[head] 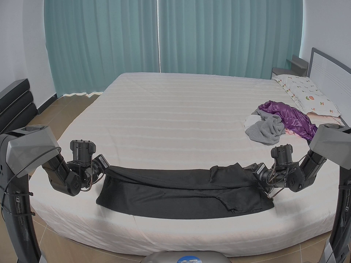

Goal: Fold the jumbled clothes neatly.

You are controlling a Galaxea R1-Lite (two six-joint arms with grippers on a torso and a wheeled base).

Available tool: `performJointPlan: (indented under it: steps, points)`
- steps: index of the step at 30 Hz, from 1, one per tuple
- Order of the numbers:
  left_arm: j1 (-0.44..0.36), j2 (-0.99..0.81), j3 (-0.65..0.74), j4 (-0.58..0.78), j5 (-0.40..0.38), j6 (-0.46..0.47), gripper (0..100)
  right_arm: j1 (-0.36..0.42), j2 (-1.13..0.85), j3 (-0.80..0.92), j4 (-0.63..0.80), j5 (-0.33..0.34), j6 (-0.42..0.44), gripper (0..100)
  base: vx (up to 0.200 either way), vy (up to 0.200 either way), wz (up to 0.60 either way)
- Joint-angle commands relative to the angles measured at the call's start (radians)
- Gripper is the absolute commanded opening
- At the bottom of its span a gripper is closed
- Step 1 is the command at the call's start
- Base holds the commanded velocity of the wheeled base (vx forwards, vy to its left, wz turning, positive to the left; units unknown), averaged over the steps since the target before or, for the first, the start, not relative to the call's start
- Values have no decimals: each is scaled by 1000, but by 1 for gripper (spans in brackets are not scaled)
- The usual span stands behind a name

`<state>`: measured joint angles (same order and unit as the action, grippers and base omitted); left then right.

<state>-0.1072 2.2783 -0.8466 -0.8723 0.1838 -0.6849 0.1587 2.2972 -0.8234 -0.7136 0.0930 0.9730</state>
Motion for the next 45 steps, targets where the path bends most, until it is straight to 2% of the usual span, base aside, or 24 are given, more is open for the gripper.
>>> performJointPlan:
  steps: [1, 2, 3, 10, 23, 24, 38, 39, 45]
  points:
    - [1, 1, -2, 0, 0, -1, 0, 1, 39, -52, 22, -9, 0, 100, 0, 0, 0]
    - [1, 3, -2, 0, 0, -1, 0, 1, 41, -59, 26, -12, -4, 100, 0, 0, 0]
    - [3, 4, -3, 0, 0, -1, 0, 1, 45, -69, 37, -16, -11, 0, 0, 0, 0]
    - [6, 6, -6, 0, 0, -1, 0, 1, 34, -62, 56, -52, -43, 0, 0, 0, 0]
    - [8, 6, -9, 1, 0, -1, 0, -5, -4, -5, 68, -52, -74, 0, 0, 0, 0]
    - [8, 6, -9, 1, 0, -1, 0, -5, -2, -5, 66, -50, -79, 100, 0, 0, 0]
    - [8, 4, -9, 0, 0, -1, 0, -13, 11, -74, 63, -48, -82, 100, 0, 0, 0]
    - [8, 6, -11, -2, 0, -1, 0, -15, 21, -86, 66, -48, -91, 0, 0, 0, 0]
    - [8, 6, -2, -36, 0, 1, 0, -15, 45, -95, 62, -50, -122, 0, 0, 0, 0]
